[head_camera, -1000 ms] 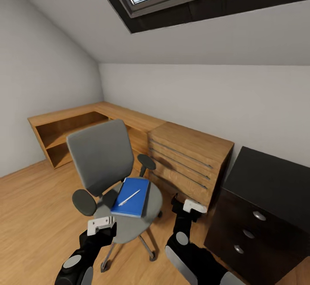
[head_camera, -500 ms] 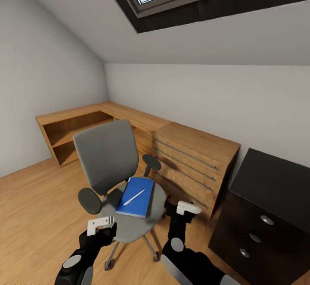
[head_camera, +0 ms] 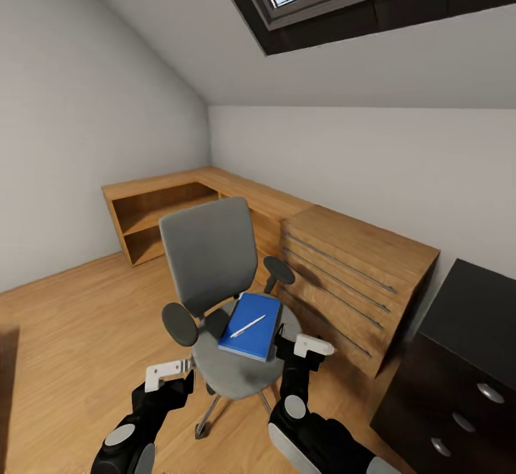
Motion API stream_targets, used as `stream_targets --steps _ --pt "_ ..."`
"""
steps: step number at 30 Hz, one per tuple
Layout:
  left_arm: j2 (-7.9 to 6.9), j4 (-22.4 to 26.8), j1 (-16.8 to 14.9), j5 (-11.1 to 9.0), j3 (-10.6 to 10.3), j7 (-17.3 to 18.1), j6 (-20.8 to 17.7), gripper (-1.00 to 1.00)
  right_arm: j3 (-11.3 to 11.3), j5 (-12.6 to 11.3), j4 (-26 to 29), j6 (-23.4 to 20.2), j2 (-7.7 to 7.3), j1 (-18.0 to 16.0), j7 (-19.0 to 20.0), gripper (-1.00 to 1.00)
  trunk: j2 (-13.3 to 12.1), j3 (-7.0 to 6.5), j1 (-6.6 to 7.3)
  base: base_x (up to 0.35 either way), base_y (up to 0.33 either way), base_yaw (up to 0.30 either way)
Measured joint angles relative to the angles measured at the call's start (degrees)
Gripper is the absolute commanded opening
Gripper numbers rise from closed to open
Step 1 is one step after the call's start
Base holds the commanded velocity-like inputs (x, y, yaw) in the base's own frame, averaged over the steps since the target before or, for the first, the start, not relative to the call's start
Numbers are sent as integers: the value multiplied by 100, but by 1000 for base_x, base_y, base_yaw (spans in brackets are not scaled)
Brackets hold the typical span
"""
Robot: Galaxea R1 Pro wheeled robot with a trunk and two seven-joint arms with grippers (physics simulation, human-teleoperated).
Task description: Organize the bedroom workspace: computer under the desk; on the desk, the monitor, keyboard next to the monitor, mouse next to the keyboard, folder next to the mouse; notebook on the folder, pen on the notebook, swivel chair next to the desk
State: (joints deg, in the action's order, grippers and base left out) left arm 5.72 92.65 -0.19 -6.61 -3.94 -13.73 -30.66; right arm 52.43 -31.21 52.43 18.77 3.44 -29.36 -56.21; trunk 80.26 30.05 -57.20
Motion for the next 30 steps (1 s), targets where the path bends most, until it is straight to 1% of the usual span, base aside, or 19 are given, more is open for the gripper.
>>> stream_targets --steps 17,24,30 --pt "-3 8 2 7 35 0 8 100 5 5 2 0 -7 0 -8 100 0 8 0 0 0 270" --pt "-10 9 1 2 195 0 8 100 8 1 0 0 -2 0 -2 100 0 24 0 0 0 270" --pt "-15 9 -2 1 243 0 9 100 8 0 4 0 0 0 -5 100 0 39 0 0 0 270"
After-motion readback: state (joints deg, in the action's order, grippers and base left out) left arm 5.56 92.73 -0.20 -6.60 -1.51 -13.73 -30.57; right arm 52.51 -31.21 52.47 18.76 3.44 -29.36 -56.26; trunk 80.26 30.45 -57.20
